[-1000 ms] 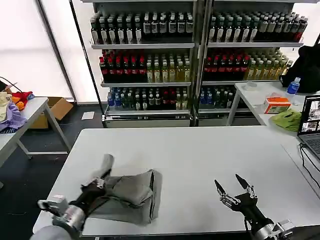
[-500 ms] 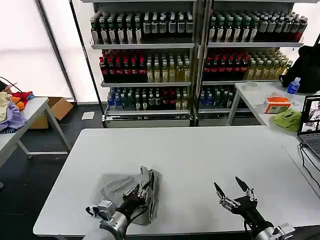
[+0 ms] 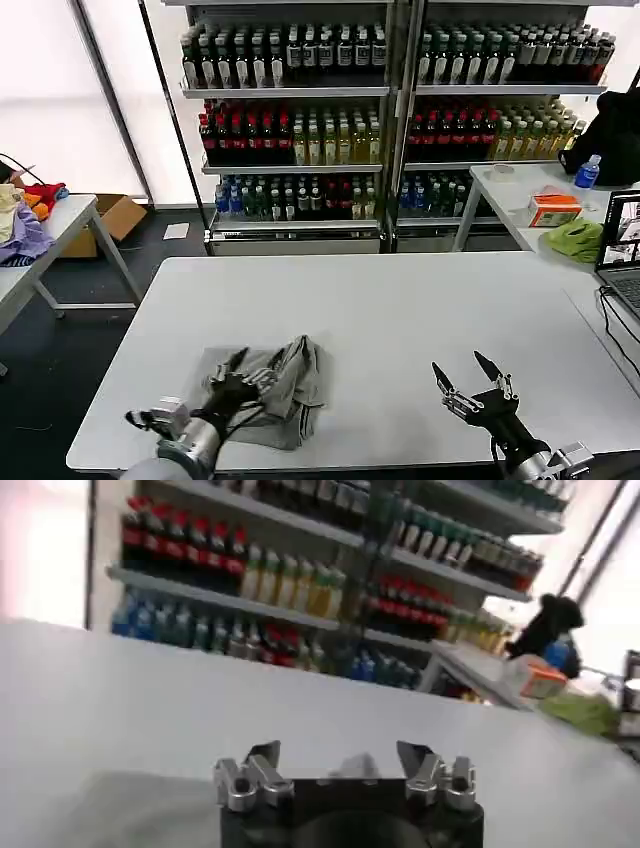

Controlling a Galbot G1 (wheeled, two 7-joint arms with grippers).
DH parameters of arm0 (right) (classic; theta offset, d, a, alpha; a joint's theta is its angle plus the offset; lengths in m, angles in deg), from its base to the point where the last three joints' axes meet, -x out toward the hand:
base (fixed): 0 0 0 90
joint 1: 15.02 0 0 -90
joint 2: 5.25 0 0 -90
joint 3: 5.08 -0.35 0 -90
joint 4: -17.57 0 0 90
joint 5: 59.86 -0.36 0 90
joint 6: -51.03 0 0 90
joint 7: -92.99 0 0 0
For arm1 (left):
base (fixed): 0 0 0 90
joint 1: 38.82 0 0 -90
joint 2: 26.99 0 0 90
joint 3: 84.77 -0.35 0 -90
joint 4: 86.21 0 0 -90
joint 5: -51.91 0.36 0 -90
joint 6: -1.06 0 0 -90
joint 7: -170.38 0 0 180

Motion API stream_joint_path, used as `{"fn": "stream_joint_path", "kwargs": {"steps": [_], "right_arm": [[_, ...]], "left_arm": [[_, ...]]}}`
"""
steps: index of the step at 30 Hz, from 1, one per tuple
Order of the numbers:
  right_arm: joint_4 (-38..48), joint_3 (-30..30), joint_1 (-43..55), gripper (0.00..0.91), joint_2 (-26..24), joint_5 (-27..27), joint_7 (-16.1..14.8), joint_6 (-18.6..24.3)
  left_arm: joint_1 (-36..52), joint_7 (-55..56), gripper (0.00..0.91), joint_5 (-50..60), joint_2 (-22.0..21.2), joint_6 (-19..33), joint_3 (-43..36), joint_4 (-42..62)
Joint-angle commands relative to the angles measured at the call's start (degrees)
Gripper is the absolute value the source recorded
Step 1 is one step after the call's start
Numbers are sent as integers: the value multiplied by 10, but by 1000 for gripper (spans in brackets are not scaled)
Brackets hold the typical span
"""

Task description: Fold and organize the clothes.

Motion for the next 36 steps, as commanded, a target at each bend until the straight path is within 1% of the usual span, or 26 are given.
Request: {"fn": "stream_joint_path", "kwargs": {"steps": [1, 3, 7, 15, 16, 17, 19, 20, 21, 22, 27, 30, 32, 34, 36], "right_arm": [[5, 15, 5, 907, 0, 6, 0, 0], [5, 18, 8, 907, 0, 9, 0, -1], [5, 18, 10, 907, -1, 11, 0, -3], [8, 8, 5, 907, 0, 10, 0, 0], [9, 9, 5, 907, 0, 11, 0, 0], [9, 9, 5, 907, 1, 11, 0, 0], [9, 10, 5, 907, 1, 11, 0, 0], [9, 10, 6, 907, 1, 11, 0, 0], [9, 11, 6, 907, 1, 11, 0, 0], [11, 11, 7, 907, 1, 11, 0, 0], [11, 9, 5, 907, -2, 10, 0, 1], [12, 8, 3, 907, -3, 10, 1, 1], [12, 9, 4, 907, -4, 10, 1, 1], [14, 12, 7, 907, -2, 12, 2, 0], [14, 14, 11, 907, 0, 11, 2, -2]], "left_arm": [[-54, -33, 907, 100, 30, -21, 154, 55], [-50, -30, 907, 111, 21, -16, 129, 91], [-40, -29, 907, 140, 1, -10, 89, 112], [-36, -18, 907, 149, -30, -20, 31, 112], [-35, -16, 887, 150, -33, -21, 26, 114], [-34, -15, 836, 149, -35, -22, 22, 118], [-32, -15, 544, 149, -35, -21, 21, 126], [-28, -15, 91, 148, -34, -20, 22, 132], [-27, -15, 30, 147, -33, -18, 22, 135], [-25, -15, 0, 144, -32, -15, 23, 140], [-27, -19, 0, 133, -29, 3, 34, 151], [-35, -18, 0, 129, -36, 15, 44, 146], [-42, -15, 0, 131, -51, 27, 44, 139], [-50, -15, 0, 140, -88, 32, 47, 125], [-51, -16, 0, 137, -96, 35, 54, 113]]}}
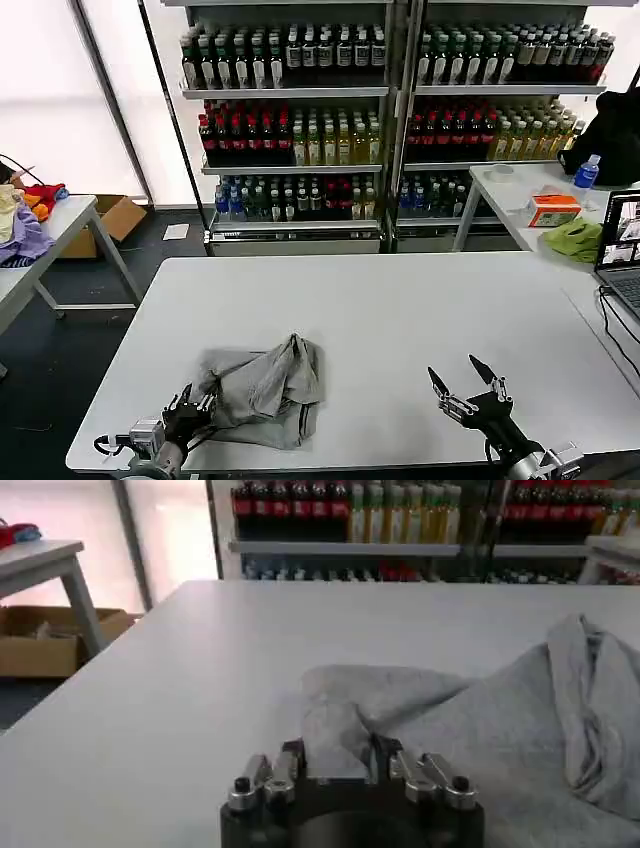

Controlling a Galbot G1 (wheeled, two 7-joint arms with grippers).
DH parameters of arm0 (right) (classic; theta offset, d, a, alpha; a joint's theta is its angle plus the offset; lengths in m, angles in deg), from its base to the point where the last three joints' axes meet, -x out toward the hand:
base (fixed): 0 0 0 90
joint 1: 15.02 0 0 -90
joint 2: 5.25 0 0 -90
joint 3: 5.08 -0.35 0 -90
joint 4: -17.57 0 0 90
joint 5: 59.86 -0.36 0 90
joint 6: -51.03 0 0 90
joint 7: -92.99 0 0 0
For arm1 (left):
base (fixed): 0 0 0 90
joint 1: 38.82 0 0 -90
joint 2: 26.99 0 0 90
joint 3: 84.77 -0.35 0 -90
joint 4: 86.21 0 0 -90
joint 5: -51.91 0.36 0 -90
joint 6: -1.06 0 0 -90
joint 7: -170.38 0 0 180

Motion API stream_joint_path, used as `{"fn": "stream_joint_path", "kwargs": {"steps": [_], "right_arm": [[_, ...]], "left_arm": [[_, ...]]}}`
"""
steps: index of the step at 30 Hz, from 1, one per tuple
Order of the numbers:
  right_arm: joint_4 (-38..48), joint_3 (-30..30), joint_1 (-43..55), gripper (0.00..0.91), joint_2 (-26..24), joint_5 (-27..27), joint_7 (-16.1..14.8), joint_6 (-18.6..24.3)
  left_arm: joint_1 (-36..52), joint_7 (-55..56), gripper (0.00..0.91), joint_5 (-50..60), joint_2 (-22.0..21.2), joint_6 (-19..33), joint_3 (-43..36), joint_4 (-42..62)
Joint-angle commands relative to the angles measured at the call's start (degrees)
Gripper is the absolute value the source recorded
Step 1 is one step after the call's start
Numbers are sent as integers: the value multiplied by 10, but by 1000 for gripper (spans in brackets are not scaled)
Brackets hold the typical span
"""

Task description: Fold and organize the clothes.

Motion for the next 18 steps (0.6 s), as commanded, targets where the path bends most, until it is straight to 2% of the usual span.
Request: {"fn": "stream_joint_path", "kwargs": {"steps": [1, 3, 7, 10, 12, 15, 18], "right_arm": [[-1, 3, 5, 907, 1, 1, 1, -3], [-1, 2, 6, 907, 0, 0, 1, -3], [4, -3, 5, 907, -5, -4, 1, 0], [7, -3, 6, 907, -7, -7, 1, 1], [11, 1, 9, 907, -9, -9, 1, 3], [13, 7, 16, 907, -9, -10, 1, 3], [14, 13, 22, 907, -8, -10, 1, 3]], "left_arm": [[-15, -6, 0, 4, -53, 31, 22, -18], [-13, -12, 0, -20, -32, 33, 52, -27], [-5, -16, 0, -140, 35, 16, 212, -23], [4, -24, 0, -202, 104, 0, 325, 21], [3, -43, 0, -235, 177, -10, 408, 57], [-8, -62, 10, -258, 230, -28, 447, 74], [-14, -45, 10, -288, 248, -46, 441, 34]]}}
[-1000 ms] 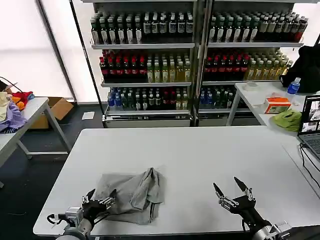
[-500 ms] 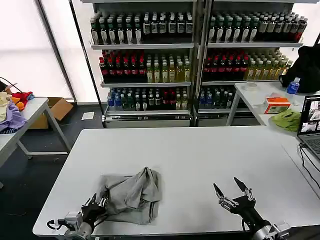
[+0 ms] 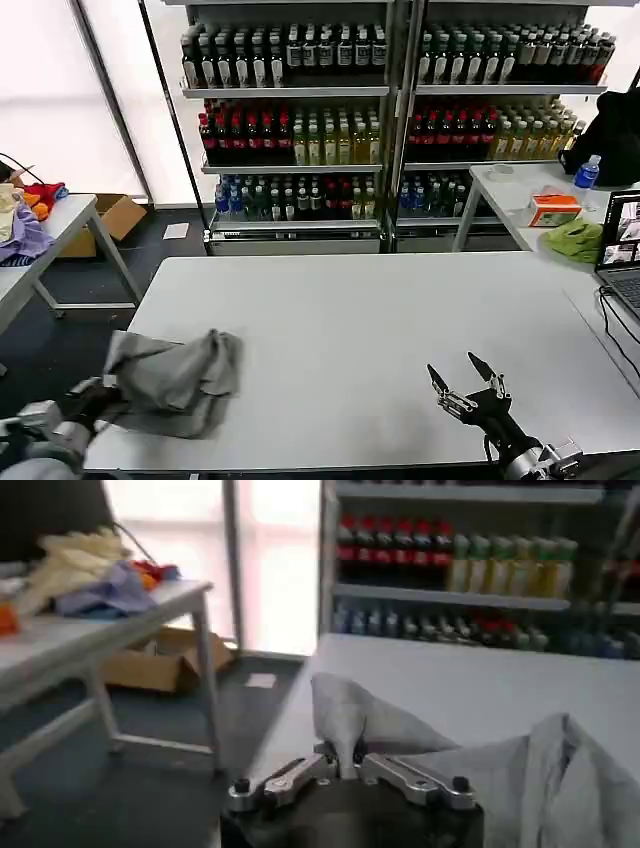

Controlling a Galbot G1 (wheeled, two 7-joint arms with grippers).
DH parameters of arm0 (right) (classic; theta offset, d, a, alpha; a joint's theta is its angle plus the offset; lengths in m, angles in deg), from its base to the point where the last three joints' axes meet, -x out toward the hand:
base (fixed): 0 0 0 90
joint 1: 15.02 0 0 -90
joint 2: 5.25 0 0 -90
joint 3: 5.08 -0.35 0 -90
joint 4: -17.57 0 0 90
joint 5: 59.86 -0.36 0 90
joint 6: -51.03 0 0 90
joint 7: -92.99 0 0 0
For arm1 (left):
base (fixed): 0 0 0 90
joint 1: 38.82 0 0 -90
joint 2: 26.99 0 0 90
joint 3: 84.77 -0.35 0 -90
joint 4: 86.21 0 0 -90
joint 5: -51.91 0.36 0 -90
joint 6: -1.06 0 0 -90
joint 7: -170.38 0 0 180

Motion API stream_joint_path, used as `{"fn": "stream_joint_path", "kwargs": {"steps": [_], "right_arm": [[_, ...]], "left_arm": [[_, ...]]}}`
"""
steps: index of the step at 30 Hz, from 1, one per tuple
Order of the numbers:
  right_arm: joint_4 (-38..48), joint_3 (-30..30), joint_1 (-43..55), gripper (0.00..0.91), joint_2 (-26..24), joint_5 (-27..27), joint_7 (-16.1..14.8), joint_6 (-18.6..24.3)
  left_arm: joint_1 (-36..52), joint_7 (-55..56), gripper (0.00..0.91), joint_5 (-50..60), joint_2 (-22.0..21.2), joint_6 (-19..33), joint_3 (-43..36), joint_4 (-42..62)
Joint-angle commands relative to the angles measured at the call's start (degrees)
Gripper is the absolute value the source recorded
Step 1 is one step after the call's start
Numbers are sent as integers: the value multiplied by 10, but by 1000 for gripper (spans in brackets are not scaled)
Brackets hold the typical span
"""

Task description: Fold and organize the clothes.

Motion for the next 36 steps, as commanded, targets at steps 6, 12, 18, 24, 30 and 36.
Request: {"fn": "stream_joint_path", "kwargs": {"steps": [6, 12, 18, 24, 30, 36], "right_arm": [[3, 0, -1, 907, -1, -3, 0, 6], [-1, -10, -20, 907, 5, 0, -1, 11], [-19, -15, -23, 907, 10, 2, 3, 3], [-46, 4, -20, 907, 10, -2, 49, -57], [-15, 83, 54, 907, 9, -48, 107, -154], [46, 218, 154, 907, 30, -84, 146, -189]], "left_arm": [[11, 78, 10, -190, 82, -55, 6, -179], [58, 152, 10, -108, -27, -47, -316, -217], [140, 206, 20, -66, -119, 9, -555, -55], [234, 259, 907, -95, -213, 26, -610, 39], [244, 259, 907, -131, -239, 24, -590, -20], [214, 226, 907, -177, -173, 12, -488, -147]]}}
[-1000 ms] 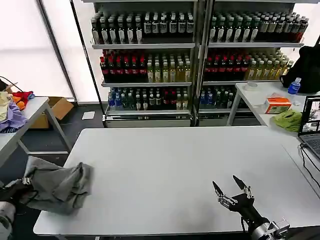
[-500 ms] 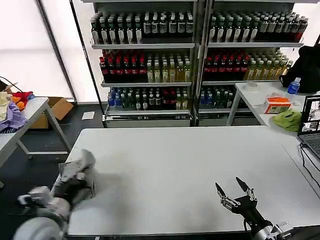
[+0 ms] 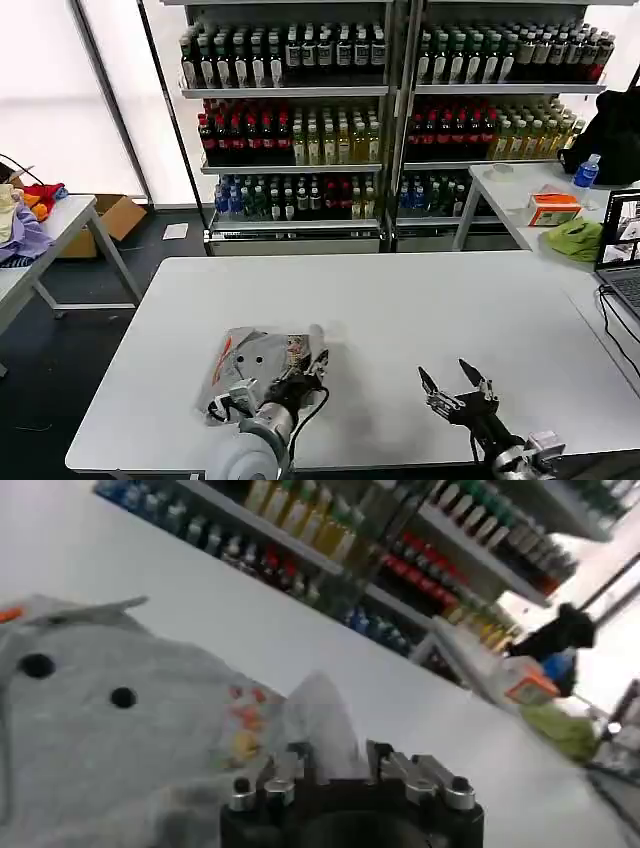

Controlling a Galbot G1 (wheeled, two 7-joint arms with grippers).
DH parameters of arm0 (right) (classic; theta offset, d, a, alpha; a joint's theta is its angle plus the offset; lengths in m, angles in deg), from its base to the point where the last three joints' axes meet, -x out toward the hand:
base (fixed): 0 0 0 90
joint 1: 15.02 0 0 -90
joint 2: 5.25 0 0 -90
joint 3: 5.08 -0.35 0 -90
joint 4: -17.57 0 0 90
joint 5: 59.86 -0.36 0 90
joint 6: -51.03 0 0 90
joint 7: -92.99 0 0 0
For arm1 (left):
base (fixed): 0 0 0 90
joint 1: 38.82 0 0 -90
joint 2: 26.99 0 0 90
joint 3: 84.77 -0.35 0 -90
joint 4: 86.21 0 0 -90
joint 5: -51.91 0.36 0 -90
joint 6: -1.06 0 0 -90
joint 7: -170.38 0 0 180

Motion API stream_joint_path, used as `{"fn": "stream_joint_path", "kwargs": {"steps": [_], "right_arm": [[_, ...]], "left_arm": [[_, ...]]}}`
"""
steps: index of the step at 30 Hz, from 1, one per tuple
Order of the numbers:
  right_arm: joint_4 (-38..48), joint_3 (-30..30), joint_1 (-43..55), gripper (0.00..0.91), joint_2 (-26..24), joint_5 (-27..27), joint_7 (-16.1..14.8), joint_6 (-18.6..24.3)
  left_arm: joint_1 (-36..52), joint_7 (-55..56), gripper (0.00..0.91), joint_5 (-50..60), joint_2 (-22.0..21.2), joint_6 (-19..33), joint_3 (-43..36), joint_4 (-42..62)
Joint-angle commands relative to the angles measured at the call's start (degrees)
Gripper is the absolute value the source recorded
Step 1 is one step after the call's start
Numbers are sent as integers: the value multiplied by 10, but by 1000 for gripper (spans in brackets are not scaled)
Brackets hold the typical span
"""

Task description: Fold and organize the clothes.

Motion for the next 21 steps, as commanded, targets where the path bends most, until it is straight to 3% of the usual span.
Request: {"fn": "stream_joint_path", "kwargs": {"steps": [1, 6, 9, 11, 12, 13, 14, 15, 21], "right_arm": [[67, 177, 138, 907, 20, -52, 75, -93], [131, 248, 203, 907, 50, -94, 111, -107], [182, 295, 239, 907, 75, -97, 91, -100], [209, 322, 259, 887, 95, -104, 95, -110], [214, 327, 265, 685, 103, -109, 97, -117], [226, 337, 273, 574, 110, -115, 96, -122], [229, 345, 275, 121, 112, -113, 94, -121], [229, 350, 276, 0, 113, -109, 93, -121], [203, 331, 261, 0, 88, -84, 73, -101]], "left_arm": [[17, 2, 907, -62, 6, 7, 29, -121], [-39, -16, 907, -87, 56, 5, 160, -171], [-66, -22, 907, -108, 76, -3, 234, -189], [-78, -22, 907, -116, 83, -3, 264, -198], [-82, -22, 907, -119, 86, -3, 275, -204], [-84, -21, 907, -119, 89, -3, 281, -208], [-87, -22, 907, -119, 92, -3, 285, -211], [-89, -21, 907, -122, 94, -3, 289, -215], [-98, -19, 907, -124, 92, -4, 289, -225]]}}
